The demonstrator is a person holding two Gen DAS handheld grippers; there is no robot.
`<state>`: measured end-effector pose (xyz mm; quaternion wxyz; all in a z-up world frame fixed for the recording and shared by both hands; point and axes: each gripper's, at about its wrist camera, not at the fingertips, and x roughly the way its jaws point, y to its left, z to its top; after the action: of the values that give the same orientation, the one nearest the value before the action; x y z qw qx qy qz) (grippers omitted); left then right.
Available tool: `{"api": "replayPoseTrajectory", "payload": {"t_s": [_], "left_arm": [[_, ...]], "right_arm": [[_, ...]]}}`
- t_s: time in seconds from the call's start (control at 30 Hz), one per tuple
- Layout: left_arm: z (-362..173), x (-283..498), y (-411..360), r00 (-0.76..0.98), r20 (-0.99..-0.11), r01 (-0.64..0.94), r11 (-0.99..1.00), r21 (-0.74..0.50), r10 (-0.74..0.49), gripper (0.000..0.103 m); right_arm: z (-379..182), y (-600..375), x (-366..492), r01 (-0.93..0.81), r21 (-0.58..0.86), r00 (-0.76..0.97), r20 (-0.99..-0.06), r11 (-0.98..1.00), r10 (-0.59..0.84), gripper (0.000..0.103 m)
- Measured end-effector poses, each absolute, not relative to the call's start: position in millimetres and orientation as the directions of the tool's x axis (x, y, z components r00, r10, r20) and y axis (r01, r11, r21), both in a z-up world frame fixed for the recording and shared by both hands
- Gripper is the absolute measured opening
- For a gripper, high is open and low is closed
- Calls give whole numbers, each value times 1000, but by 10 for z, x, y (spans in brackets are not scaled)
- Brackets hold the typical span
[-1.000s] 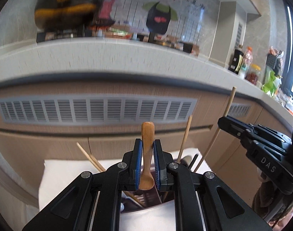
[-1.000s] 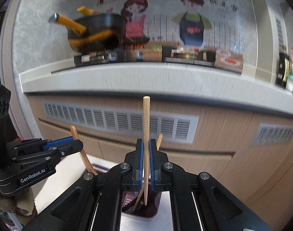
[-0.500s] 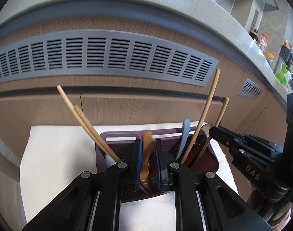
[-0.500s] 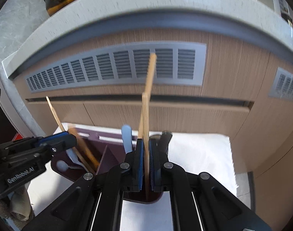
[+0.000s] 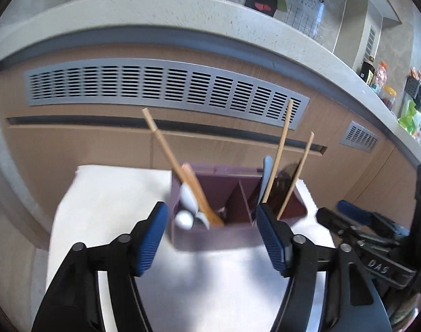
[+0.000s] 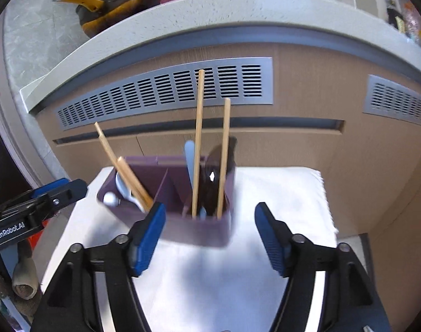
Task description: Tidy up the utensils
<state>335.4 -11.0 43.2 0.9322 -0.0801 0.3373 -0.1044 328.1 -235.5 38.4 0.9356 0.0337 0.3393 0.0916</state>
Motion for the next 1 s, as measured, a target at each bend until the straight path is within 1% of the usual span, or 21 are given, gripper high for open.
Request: {"api": "replayPoseTrajectory", "payload": {"t_s": [0.07, 0.1, 0.13, 0.17, 0.23, 0.27, 0.33, 0.47, 0.57, 0.63, 0.7, 0.8, 0.83, 0.93, 1.0], "left_arm": [[398, 3070, -128, 764, -605, 134, 972, -191, -225, 76], [386, 2959, -139, 767, -604, 131, 975, -178, -214, 81], [362, 2809, -147, 771, -605, 124, 979, -162, -198, 84], [341, 2675, -154, 774, -605, 119, 982, -149, -185, 86], [315, 2411, -144, 788, -596, 100, 987, -125, -155, 94], [303, 2290, -137, 798, -586, 89, 989, -116, -141, 96], [274, 2015, -152, 822, -558, 71, 993, -92, -110, 103], [200, 1644, -183, 840, -537, 60, 996, -60, -83, 103], [158, 1428, -185, 865, -500, 17, 999, -30, -29, 103], [124, 1323, -181, 877, -481, -5, 999, -43, -16, 103], [96, 1261, -209, 876, -481, 6, 999, -54, -32, 103], [66, 1195, -318, 878, -478, 17, 1000, 1, -14, 103], [56, 1168, -357, 876, -482, 26, 1000, 17, -15, 103], [32, 1119, -414, 871, -489, 50, 999, 15, -36, 103], [29, 1106, -445, 872, -489, 46, 998, 30, -26, 103]], "right_arm": [[399, -2375, 3046, -134, 103, 768, -618, 986, 169, 77], [401, -2398, 2915, -124, 98, 776, -610, 987, 158, 81], [404, -2401, 2814, -120, 88, 785, -601, 989, 149, 87], [399, -2412, 2702, -115, 86, 791, -595, 990, 143, 91], [381, -2438, 2461, -98, 79, 804, -582, 992, 125, 94], [371, -2435, 2372, -89, 72, 809, -577, 993, 115, 95], [331, -2407, 2181, -82, 52, 815, -571, 995, 97, 96], [249, -2392, 1846, -74, 12, 831, -552, 997, 68, 96], [205, -2410, 1610, -43, 4, 848, -528, 999, 38, 99], [167, -2389, 1479, -32, -8, 856, -516, 999, 23, 99], [143, -2335, 1373, -24, -51, 867, -498, 998, -5, 100], [121, -2333, 1287, -14, -81, 874, -485, 997, -27, 100], [115, -2353, 1259, -8, -80, 874, -484, 997, -32, 100], [105, -2414, 1208, 8, -67, 873, -486, 998, -40, 101], [102, -2432, 1199, 13, -58, 871, -490, 998, -40, 102]]}}
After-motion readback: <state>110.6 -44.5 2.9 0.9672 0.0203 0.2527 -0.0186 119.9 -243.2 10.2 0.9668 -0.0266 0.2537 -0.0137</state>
